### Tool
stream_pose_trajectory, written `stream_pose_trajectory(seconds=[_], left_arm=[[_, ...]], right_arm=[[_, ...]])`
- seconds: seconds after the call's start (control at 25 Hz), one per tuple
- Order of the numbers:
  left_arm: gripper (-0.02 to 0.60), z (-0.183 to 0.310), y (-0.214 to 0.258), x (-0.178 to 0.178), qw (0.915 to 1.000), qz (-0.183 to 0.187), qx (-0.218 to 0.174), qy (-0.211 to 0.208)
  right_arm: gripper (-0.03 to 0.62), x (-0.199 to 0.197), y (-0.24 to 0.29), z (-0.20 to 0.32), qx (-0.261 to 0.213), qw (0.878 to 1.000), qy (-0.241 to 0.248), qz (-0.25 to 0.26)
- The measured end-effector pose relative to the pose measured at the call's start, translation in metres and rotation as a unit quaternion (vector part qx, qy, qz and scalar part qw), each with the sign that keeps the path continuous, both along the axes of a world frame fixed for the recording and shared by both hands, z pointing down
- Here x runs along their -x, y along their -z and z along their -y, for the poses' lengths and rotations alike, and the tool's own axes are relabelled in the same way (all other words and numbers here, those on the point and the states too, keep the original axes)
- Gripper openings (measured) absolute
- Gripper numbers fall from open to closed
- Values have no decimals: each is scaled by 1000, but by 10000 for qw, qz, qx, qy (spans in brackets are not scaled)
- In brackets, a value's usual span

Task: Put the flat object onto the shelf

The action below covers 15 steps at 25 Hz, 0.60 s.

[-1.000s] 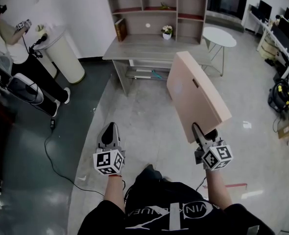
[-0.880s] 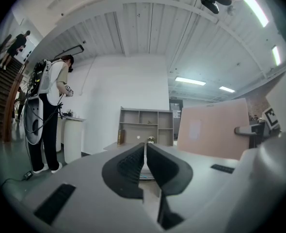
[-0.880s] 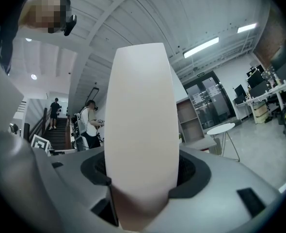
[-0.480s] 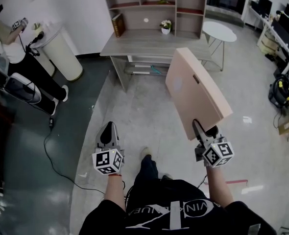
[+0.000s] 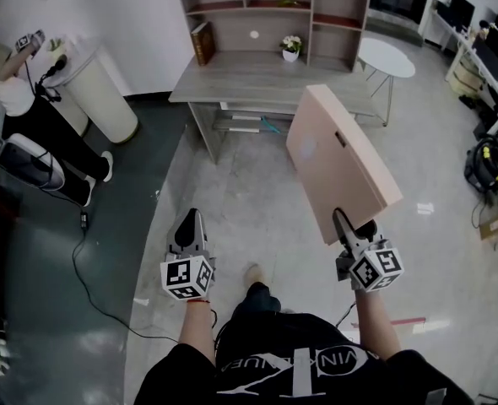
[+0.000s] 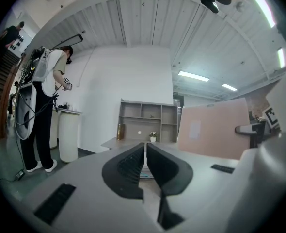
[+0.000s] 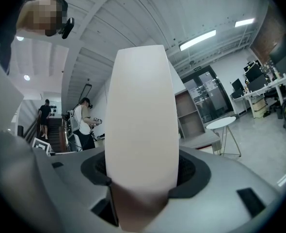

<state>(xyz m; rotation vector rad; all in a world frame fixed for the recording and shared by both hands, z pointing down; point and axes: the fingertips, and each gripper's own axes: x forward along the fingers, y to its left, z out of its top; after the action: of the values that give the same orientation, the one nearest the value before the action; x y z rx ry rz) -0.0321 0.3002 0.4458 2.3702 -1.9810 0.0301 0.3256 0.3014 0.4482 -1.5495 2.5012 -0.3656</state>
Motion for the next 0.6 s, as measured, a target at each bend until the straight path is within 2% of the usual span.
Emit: stream_pose_trajectory(seconds=[0.6], left_arm=[[18, 105, -7, 48, 9999, -30, 150, -30]], right_arm=[[296, 43, -2, 108, 153, 9997, -82, 156]])
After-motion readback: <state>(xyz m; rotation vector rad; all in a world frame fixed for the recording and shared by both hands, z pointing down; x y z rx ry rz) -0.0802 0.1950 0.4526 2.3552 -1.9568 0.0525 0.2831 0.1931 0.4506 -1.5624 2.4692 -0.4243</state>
